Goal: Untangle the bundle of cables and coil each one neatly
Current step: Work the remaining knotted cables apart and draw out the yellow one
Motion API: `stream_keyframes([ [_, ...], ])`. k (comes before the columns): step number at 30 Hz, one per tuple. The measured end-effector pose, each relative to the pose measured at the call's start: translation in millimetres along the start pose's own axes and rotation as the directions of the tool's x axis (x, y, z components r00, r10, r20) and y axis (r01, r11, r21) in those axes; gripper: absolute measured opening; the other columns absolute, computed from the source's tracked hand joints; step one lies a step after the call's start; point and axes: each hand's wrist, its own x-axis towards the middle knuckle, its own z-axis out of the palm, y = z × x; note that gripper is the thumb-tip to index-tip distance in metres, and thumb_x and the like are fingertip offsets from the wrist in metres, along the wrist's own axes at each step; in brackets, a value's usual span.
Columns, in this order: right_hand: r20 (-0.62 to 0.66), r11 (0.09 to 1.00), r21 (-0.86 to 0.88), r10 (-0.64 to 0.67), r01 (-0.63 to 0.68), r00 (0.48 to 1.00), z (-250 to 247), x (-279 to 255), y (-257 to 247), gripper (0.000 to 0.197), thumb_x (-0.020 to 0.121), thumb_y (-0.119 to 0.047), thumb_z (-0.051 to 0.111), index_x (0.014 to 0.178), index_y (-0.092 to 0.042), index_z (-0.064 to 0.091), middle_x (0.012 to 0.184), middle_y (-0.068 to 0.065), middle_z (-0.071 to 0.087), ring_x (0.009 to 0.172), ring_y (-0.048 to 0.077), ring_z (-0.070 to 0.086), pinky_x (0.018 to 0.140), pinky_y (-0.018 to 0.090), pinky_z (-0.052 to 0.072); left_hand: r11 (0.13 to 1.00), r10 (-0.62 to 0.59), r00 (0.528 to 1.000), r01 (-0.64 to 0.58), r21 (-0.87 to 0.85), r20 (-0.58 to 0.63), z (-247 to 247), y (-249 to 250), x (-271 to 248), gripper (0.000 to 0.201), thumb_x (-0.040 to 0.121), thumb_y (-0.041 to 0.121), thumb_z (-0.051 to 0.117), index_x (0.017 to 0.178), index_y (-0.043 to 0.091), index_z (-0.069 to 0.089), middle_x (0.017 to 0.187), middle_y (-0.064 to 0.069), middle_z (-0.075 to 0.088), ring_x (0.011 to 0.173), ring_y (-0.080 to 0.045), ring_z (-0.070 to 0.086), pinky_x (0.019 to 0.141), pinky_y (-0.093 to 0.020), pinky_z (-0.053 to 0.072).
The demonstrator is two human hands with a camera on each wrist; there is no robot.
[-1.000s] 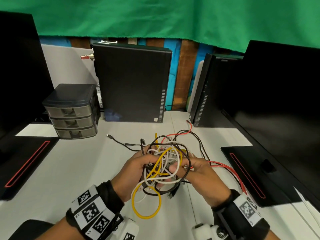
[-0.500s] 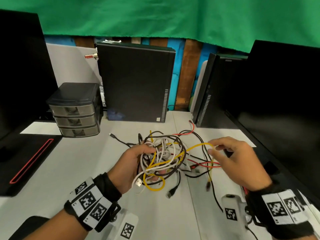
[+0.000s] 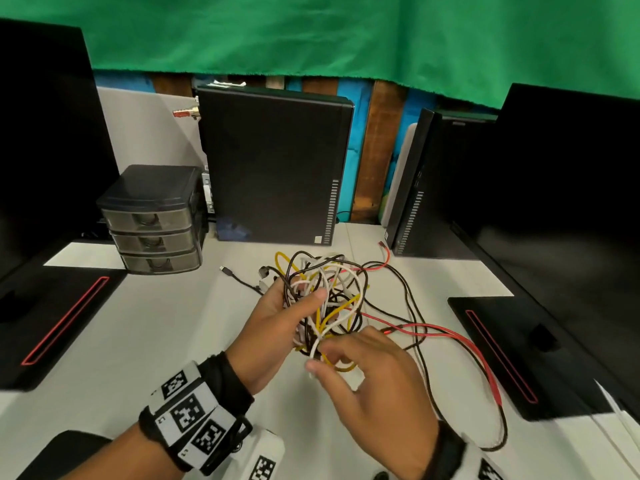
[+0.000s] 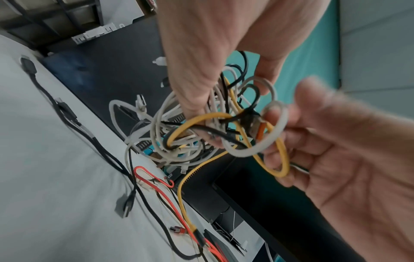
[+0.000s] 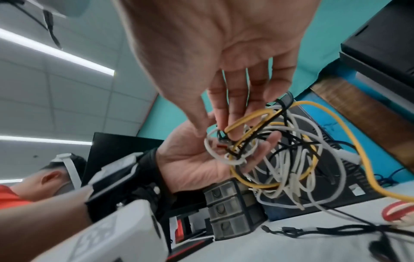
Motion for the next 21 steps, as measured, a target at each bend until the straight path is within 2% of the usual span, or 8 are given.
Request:
stream_keyframes([
  [2,-0.024,0.993,0.062,0.098,-0.097,0.995,0.4,1.2,5.2,0.022,0.085,-0.053,0.062,0.096,-0.035,0.067,0.073,-0.017,0.061,0.072,0.003,0.057,0.062,0.023,0.050,1.000,0.025,0.999,-0.025,0.016,-0.027,0.8,-1.3,0.8,0.043,0.081,0.025,0.068,0.120,0.010,0.061,0.114,-0.013,0.072,0.105,-0.028,0.070,0.087,-0.041,0.053],
  [4,0.040,0.969,0.179,0.168,-0.173,0.985,-4.9,4.2,8.3,0.021,0.085,-0.049,0.063,0.104,-0.040,0.067,0.077,-0.016,0.063,0.079,0.007,0.059,0.066,0.015,0.045,0.999,0.040,0.997,-0.039,0.016,-0.061,0.2,-0.9,3.9,0.036,0.083,0.025,0.067,0.116,0.011,0.062,0.109,-0.011,0.073,0.100,-0.027,0.070,0.079,-0.038,0.054],
  [7,0.293,0.922,0.371,-0.003,-0.110,0.956,-23.8,11.9,8.5,0.007,0.088,-0.030,0.071,0.091,-0.028,0.077,0.078,-0.014,0.065,0.087,0.013,0.060,0.079,0.021,0.045,0.997,0.001,0.989,-0.012,-0.073,-0.147,-8.6,7.1,14.2,0.021,0.095,0.018,0.060,0.112,0.006,0.061,0.104,-0.017,0.072,0.089,-0.037,0.068,0.060,-0.034,0.056],
  [10,0.525,0.888,0.429,-0.095,-0.167,0.846,-44.6,16.1,12.6,0.008,0.082,-0.006,0.071,0.081,-0.013,0.075,0.086,-0.006,0.068,0.096,0.016,0.063,0.089,0.025,0.047,0.991,-0.015,0.975,-0.015,-0.135,-0.222,-23.4,17.2,23.3,0.032,0.094,0.019,0.059,0.119,-0.001,0.059,0.105,-0.028,0.067,0.086,-0.038,0.064,0.057,-0.033,0.057],
  [12,0.509,0.908,0.365,-0.007,-0.208,0.861,-46.2,18.5,14.8,0.003,0.082,-0.017,0.070,0.082,-0.019,0.073,0.077,-0.004,0.068,0.083,0.012,0.064,0.078,0.025,0.051,0.992,0.007,0.973,-0.036,-0.123,-0.232,-26.8,16.7,24.3,0.038,0.097,0.018,0.058,0.124,-0.007,0.055,0.108,-0.027,0.068,0.088,-0.036,0.066,0.060,-0.035,0.058],
  [15,0.484,0.942,0.245,0.087,-0.230,0.871,-31.0,15.6,13.8,0.035,0.081,-0.061,0.067,0.103,-0.033,0.070,0.058,-0.010,0.061,0.056,0.006,0.055,0.064,0.022,0.046,0.997,0.051,0.975,-0.061,-0.042,-0.214,-17.0,5.5,17.9,0.039,0.096,0.020,0.061,0.123,-0.007,0.052,0.101,-0.024,0.067,0.083,-0.033,0.066,0.067,-0.042,0.057],
  [18,0.435,0.950,0.254,0.053,-0.179,0.899,-17.3,10.0,13.3,0.028,0.090,-0.053,0.064,0.113,-0.039,0.070,0.050,-0.008,0.052,0.048,0.007,0.045,0.058,0.014,0.035,0.997,0.077,0.976,-0.074,0.023,-0.202,-4.5,-1.7,12.6,0.022,0.096,0.018,0.062,0.111,0.002,0.059,0.096,-0.020,0.069,0.079,-0.027,0.069,0.066,-0.040,0.055],
  [21,0.428,0.960,0.264,-0.032,-0.091,0.903,-21.3,11.2,18.1,0.019,0.093,-0.043,0.064,0.106,-0.036,0.075,0.060,-0.007,0.065,0.054,0.007,0.056,0.070,0.016,0.043,0.994,0.098,0.969,-0.104,-0.018,-0.225,-4.7,7.1,16.5,0.020,0.098,0.018,0.060,0.115,0.007,0.062,0.103,-0.015,0.074,0.086,-0.031,0.072,0.068,-0.040,0.055],
])
